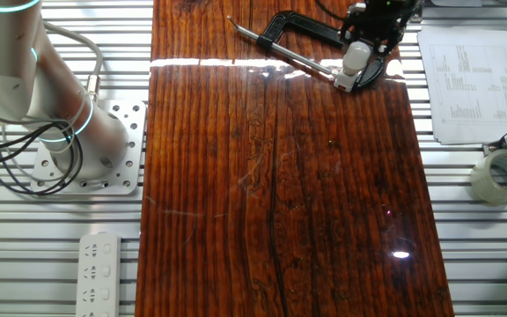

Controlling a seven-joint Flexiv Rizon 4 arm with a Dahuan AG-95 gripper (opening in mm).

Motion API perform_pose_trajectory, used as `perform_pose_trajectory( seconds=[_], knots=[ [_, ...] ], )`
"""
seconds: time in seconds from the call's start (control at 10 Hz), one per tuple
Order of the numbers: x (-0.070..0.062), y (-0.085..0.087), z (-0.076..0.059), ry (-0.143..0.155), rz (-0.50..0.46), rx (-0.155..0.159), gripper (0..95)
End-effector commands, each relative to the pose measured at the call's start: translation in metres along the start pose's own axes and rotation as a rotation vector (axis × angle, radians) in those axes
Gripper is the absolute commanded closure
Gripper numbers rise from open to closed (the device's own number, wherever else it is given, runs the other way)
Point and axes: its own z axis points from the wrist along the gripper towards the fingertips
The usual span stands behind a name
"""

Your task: Install the light bulb by rotating it

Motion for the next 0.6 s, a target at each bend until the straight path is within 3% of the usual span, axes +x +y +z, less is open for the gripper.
perform_pose_trajectory(
  seconds=[0.1, 0.6],
  knots=[
    [-0.0014, -0.003, 0.0001, 0.0, 0.024, -0.004, 95.0],
    [-0.0015, -0.003, 0.0002, 0.016, 0.116, -0.015, 95.0]
  ],
)
